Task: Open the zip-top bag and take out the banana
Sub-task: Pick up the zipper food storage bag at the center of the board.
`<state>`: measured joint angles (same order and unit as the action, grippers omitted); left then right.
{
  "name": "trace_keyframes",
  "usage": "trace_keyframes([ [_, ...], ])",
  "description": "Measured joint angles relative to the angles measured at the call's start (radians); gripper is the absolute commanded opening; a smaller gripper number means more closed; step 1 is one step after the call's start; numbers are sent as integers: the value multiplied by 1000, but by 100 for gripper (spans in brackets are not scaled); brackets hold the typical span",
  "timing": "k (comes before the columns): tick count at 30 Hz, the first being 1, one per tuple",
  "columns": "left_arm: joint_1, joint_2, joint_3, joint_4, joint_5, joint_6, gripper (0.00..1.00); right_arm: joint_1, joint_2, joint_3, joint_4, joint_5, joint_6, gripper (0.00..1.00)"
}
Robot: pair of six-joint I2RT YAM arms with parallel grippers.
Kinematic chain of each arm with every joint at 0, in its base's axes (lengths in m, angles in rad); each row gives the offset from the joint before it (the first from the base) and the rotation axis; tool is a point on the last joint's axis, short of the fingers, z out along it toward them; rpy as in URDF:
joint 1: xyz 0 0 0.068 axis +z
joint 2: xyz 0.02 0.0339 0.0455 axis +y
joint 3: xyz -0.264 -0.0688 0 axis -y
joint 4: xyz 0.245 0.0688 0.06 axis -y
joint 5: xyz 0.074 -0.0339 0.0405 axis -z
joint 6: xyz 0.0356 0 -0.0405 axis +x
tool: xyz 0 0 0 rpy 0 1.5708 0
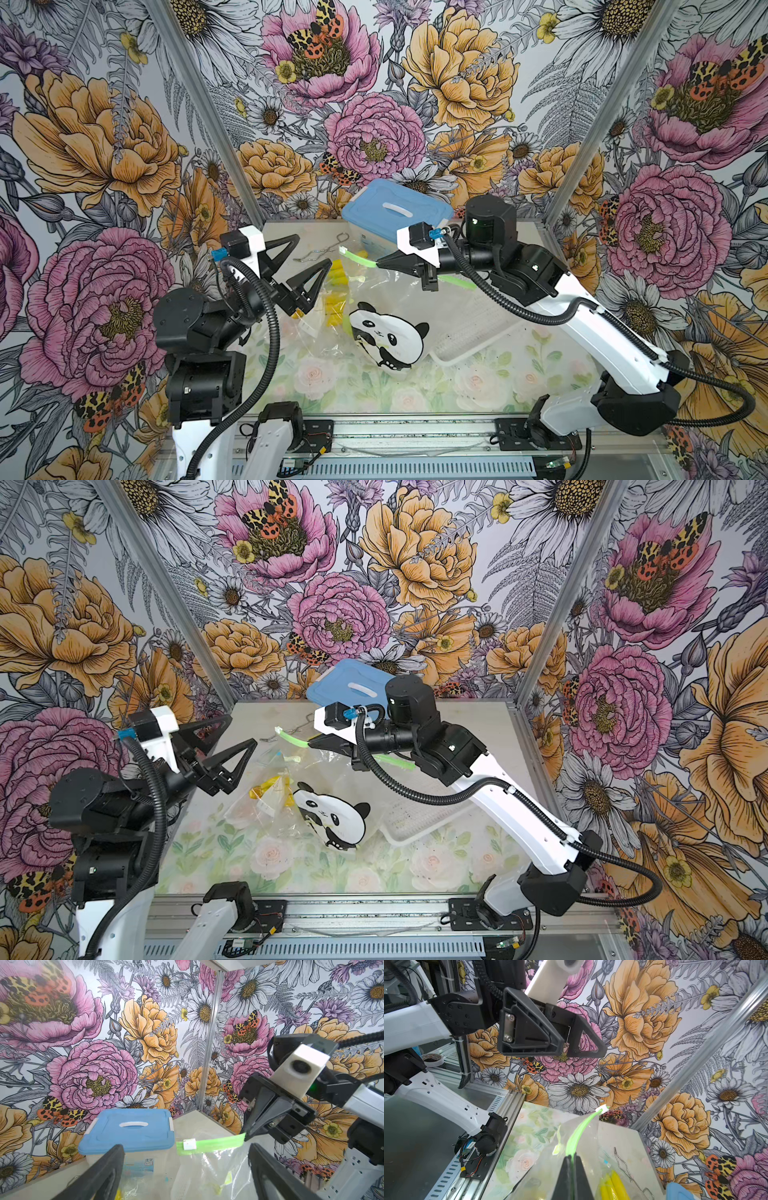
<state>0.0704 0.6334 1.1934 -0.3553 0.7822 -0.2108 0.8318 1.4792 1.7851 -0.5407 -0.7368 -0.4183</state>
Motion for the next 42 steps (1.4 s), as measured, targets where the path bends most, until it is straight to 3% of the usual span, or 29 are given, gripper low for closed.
trace_keyframes([
  [10,5,-47,4,-66,10,74,95,1,8,-64,12,-83,-107,0],
  [21,-15,-32,-171,-68,236,118,87,-80,-66,-287,10,-103,-206,0],
  [30,-140,-2,-250,-74,285,177,83,-80,-165,-338,11,-101,-210,0],
  [37,-273,74,-256,-75,280,233,68,-80,-170,-343,10,-95,-201,0],
  [42,-296,106,-256,-98,277,263,60,-80,-170,-343,11,-87,-201,0],
])
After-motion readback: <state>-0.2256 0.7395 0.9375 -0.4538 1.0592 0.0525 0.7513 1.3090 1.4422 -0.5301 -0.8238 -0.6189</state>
